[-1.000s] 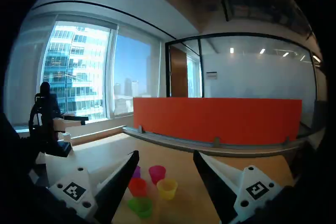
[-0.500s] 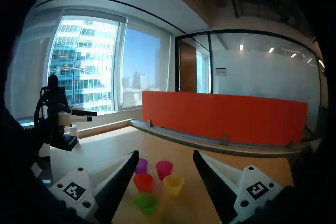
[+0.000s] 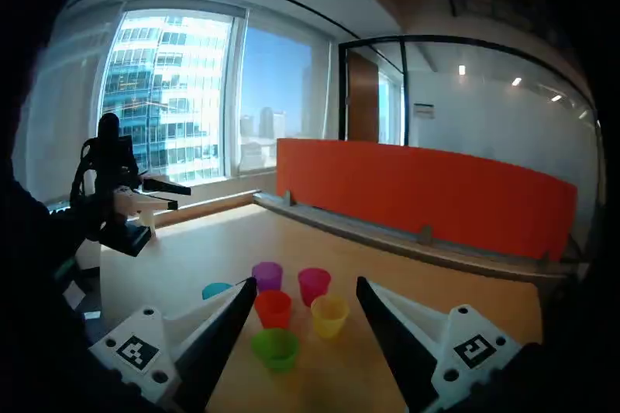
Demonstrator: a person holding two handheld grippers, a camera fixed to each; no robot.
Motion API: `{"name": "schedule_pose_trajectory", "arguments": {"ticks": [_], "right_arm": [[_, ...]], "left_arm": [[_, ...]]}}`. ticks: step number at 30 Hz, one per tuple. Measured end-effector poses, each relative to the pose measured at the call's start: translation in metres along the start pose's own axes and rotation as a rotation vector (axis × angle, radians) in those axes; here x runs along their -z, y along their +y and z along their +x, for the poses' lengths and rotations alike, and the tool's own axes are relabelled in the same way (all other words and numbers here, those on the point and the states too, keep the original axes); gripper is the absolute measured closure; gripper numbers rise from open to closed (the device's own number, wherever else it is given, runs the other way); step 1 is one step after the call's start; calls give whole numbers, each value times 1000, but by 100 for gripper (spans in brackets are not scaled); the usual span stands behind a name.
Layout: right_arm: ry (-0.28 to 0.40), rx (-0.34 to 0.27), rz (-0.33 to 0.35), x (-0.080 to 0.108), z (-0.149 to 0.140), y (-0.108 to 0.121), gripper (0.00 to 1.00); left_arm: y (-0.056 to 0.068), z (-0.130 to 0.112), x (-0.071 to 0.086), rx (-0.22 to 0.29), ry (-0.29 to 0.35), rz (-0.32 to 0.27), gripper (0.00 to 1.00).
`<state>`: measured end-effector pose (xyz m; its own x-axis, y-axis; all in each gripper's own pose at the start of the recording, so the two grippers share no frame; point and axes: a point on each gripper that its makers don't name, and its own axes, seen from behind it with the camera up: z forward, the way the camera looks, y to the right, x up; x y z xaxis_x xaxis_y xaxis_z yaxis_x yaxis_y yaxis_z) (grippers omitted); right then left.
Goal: Pour water
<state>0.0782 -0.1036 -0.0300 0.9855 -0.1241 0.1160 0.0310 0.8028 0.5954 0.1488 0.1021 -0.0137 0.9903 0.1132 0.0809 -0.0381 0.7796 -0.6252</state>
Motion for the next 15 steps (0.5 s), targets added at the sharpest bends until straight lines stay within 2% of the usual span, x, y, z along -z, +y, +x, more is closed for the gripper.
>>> {"name": "schedule_pose_trajectory", "arguments": {"ticks": [9,15], "right_arm": [[-52,13,27,-6,-27,-7,0],[-83,11,39,-11,-44,-10,0]], "left_arm": [[5,-28,-6,-10,-47,-25,11],[9,-46,-11,7,-76,-44,11]]}}
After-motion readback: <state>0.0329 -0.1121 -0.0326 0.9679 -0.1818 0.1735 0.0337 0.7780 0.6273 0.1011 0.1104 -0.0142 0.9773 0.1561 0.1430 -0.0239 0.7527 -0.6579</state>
